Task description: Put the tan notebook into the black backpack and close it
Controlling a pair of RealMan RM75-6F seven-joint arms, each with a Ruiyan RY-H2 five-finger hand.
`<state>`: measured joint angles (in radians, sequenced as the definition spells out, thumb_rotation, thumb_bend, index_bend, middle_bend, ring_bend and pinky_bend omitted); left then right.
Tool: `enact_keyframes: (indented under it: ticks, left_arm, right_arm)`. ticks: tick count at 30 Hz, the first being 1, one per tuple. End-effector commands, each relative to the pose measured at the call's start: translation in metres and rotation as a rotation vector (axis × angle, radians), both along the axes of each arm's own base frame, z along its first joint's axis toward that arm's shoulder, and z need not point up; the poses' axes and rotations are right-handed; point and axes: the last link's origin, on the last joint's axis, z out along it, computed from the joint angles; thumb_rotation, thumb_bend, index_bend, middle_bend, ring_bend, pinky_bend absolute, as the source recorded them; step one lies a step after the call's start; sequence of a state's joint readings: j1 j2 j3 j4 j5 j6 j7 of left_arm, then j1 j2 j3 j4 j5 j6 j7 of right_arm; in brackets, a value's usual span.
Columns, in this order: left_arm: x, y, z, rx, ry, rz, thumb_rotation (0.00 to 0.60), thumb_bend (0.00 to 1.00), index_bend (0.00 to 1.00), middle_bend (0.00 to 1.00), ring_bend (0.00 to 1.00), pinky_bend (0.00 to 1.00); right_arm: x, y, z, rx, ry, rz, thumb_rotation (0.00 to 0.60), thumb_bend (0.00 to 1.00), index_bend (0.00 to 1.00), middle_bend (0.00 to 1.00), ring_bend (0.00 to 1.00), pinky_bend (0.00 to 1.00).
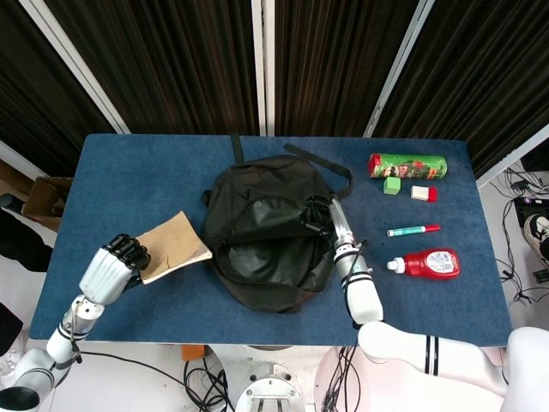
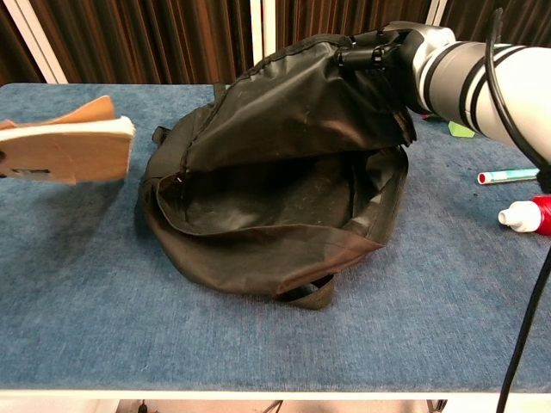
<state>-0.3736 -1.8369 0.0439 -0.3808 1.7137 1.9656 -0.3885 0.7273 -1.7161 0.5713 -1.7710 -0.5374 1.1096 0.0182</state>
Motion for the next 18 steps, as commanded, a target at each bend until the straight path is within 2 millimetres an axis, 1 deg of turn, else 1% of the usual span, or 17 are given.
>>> enact_keyframes:
  ticks: [1, 5, 9, 14, 18]
  left_arm:
    - [0.002, -0.009, 0.008, 0.015, -0.008, -0.034, 0.600, 0.36, 0.74, 0.70, 0.57, 0.55]
    - [0.017, -0.017, 0.003, 0.008, -0.025, -0.106, 0.600, 0.36, 0.74, 0.70, 0.57, 0.55]
    - [0.039, -0.019, -0.009, 0.002, -0.018, -0.198, 0.600, 0.37, 0.74, 0.71, 0.57, 0.55]
    - [0.069, -0.017, -0.026, -0.032, -0.026, -0.288, 0.600, 0.37, 0.74, 0.71, 0.57, 0.55]
    - [0.090, -0.014, -0.034, -0.040, -0.043, -0.342, 0.600, 0.37, 0.74, 0.71, 0.57, 0.55]
  right_arm:
    - [0.004, -0.001, -0.002, 0.005, -0.020, -0.004, 0.600, 0.65, 0.80, 0.67, 0.51, 0.24]
    - [0.009, -0.002, -0.004, 0.010, -0.035, -0.003, 0.600, 0.65, 0.80, 0.67, 0.51, 0.24]
    - [0.014, -0.002, -0.006, 0.016, -0.052, -0.003, 0.600, 0.65, 0.79, 0.67, 0.51, 0.24]
    - [0.020, -0.006, -0.001, -0.001, -0.069, -0.001, 0.600, 0.65, 0.79, 0.67, 0.51, 0.24]
    - [0.023, -0.007, 0.000, -0.006, -0.074, 0.000, 0.600, 0.65, 0.79, 0.67, 0.51, 0.24]
